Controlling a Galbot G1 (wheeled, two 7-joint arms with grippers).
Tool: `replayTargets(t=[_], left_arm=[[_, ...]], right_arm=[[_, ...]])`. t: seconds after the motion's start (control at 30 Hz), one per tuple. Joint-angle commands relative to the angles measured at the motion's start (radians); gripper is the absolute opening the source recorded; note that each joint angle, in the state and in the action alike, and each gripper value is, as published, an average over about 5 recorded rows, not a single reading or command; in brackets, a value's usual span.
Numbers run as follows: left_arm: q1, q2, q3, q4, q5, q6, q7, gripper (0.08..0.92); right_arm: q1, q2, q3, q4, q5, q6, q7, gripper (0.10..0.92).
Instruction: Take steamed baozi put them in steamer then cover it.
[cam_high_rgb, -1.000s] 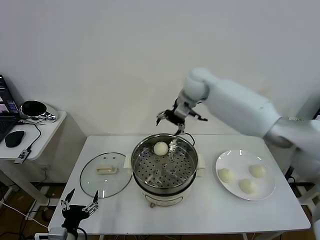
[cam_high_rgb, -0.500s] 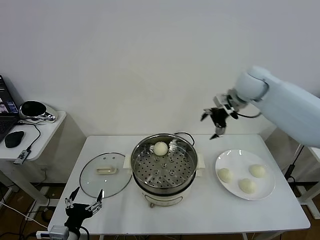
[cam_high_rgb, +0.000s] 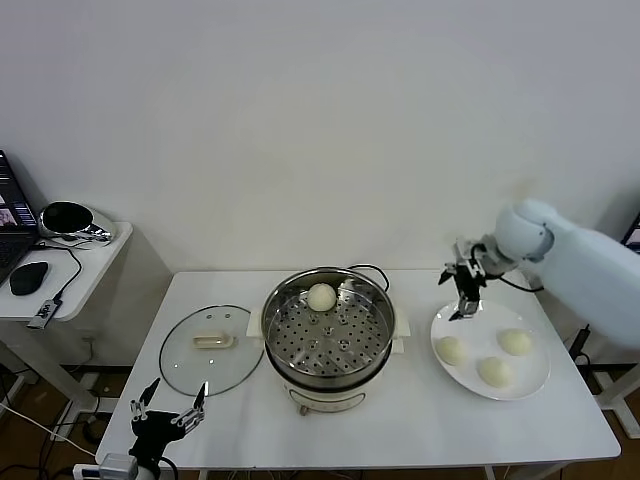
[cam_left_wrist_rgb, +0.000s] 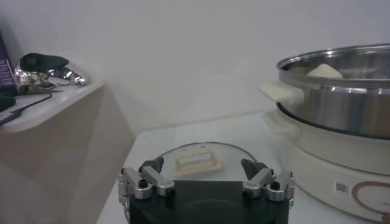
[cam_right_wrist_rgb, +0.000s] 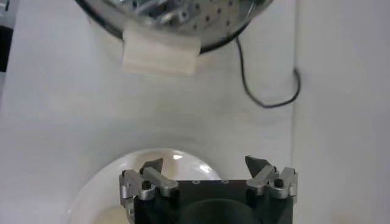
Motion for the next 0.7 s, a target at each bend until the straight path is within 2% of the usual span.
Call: replayTargets(t=[0.03, 0.7], left_arm=[[-0.005, 0.003, 0.005, 0.019, 0.003, 0.001, 0.003, 0.823], [-0.013, 0.013, -0.002, 0.041, 0.007, 0.006, 0.011, 0.823]], right_arm=[[-0.152, 0.015, 0.068, -0.062, -0.071, 0.005, 0.014, 0.823], [-0.207, 0.065, 0.107, -0.153, -0.135, 0.059, 0.02, 0.823]])
